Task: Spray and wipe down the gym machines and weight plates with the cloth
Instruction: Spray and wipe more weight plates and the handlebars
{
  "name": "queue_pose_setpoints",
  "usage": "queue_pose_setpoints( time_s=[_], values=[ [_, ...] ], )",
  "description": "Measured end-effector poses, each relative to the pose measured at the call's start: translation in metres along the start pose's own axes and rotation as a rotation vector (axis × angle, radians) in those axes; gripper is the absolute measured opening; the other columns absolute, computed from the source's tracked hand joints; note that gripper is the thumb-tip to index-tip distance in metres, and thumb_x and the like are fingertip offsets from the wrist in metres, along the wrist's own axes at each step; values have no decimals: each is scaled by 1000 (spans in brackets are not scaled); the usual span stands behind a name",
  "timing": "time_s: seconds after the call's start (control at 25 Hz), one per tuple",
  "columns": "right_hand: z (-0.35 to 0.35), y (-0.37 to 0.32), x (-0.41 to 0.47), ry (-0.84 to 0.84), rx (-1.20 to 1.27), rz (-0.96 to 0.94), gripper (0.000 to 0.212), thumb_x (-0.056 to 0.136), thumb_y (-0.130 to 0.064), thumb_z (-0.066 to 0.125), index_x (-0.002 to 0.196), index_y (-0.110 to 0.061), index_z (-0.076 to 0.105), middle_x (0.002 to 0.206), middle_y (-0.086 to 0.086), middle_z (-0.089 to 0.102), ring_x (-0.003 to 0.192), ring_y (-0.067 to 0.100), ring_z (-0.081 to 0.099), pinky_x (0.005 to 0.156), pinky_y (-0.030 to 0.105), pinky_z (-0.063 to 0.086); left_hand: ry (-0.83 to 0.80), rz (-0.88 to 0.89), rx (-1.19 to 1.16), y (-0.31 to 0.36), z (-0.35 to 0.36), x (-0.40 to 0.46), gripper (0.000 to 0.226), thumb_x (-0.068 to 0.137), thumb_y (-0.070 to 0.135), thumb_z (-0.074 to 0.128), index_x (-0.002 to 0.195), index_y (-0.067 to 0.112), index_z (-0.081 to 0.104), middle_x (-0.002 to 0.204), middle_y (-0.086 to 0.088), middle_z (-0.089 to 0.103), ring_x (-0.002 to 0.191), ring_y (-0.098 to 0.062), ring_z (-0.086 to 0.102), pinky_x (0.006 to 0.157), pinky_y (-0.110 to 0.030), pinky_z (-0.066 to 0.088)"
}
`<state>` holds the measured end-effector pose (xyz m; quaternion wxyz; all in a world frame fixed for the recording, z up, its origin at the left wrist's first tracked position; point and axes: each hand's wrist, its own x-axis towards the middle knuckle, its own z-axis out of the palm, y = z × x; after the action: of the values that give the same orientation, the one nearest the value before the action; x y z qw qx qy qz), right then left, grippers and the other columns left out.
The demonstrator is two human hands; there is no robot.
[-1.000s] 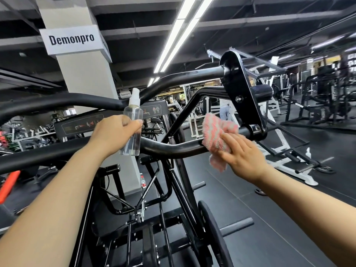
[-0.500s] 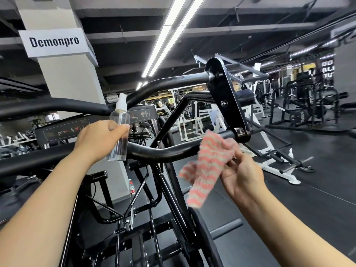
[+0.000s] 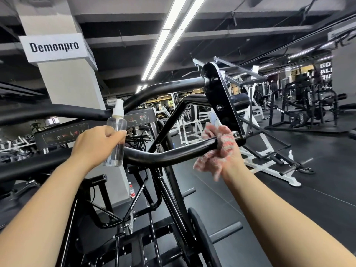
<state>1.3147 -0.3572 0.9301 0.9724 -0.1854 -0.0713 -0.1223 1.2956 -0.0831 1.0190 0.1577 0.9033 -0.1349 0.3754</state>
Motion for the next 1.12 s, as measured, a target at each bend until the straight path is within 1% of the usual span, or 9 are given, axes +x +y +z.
queue_pose_setpoints(
  time_s=[0.12, 0.2, 0.28, 0.4, 0.56, 0.76, 0.96, 1.04, 1.12],
  values=[
    [-7, 7, -3, 32, -181, -3, 7, 75, -21, 54, 71, -16, 52, 74, -3, 53, 55, 19, 59, 66, 30, 48, 33, -7, -24, 3, -1, -5, 57, 69, 56, 32, 72, 9, 63, 63, 3, 53, 69, -24, 46, 64, -32, 27],
    [2, 9, 0, 146, -225, -21, 31, 67, -43, 65, 81, -15, 67, 90, 8, 71, 81, 28, 71, 84, 46, 50, 41, -18, -39, 7, -1, -8, 48, 68, 55, 32, 66, 15, 59, 61, 7, 51, 69, -23, 44, 64, -32, 26],
    [14, 16, 5, 299, -144, -84, 51, 60, -50, 72, 97, -15, 71, 100, 8, 72, 95, 34, 68, 85, 57, 49, 34, -25, -32, 8, -2, -7, 46, 69, 55, 31, 61, 16, 55, 60, 7, 51, 68, -23, 45, 63, -31, 26],
    [19, 38, 12, 472, -115, -175, 36, 77, -36, 63, 98, -6, 63, 87, 12, 72, 75, 30, 70, 69, 52, 56, 28, -39, -14, 7, 0, -4, 49, 69, 57, 31, 61, 14, 53, 62, 3, 55, 67, -23, 49, 59, -32, 29],
    [24, 65, 5, 310, -288, -118, 44, 69, -45, 61, 103, -17, 62, 92, 5, 64, 83, 28, 61, 85, 51, 52, 35, -40, -12, 6, 2, -4, 45, 69, 57, 30, 58, 16, 44, 59, 1, 51, 58, -10, 42, 53, -23, 27],
    [43, 76, -14, 534, -166, -115, 28, 80, -34, 62, 100, -29, 43, 79, -5, 50, 60, 15, 50, 50, 26, 42, 28, -48, -9, 7, 4, -1, 47, 70, 57, 28, 58, 15, 46, 58, 3, 50, 57, -7, 41, 54, -22, 26],
    [58, 77, -51, 540, -258, -76, 60, 89, -31, 63, 135, -17, 27, 88, -3, 54, 68, 16, 55, 49, 30, 45, 3, -77, 1, 9, 3, 0, 47, 69, 57, 26, 61, 15, 45, 60, 3, 49, 59, -10, 40, 57, -31, 26],
    [62, 77, -60, 514, -234, -64, 51, 93, -30, 58, 134, -14, 33, 79, -8, 50, 55, 18, 54, 39, 25, 48, 8, -84, 1, 9, 3, 0, 49, 69, 57, 26, 61, 14, 48, 61, 4, 50, 59, -10, 40, 57, -30, 26],
    [65, 83, -67, 419, -130, 24, 14, 97, -31, 50, 104, -20, 52, 68, -9, 48, 47, 38, 50, 37, 31, 47, 16, -90, 5, 8, 3, 0, 54, 69, 58, 26, 65, 11, 53, 61, 5, 50, 60, -10, 41, 55, -28, 26]
  ],
)
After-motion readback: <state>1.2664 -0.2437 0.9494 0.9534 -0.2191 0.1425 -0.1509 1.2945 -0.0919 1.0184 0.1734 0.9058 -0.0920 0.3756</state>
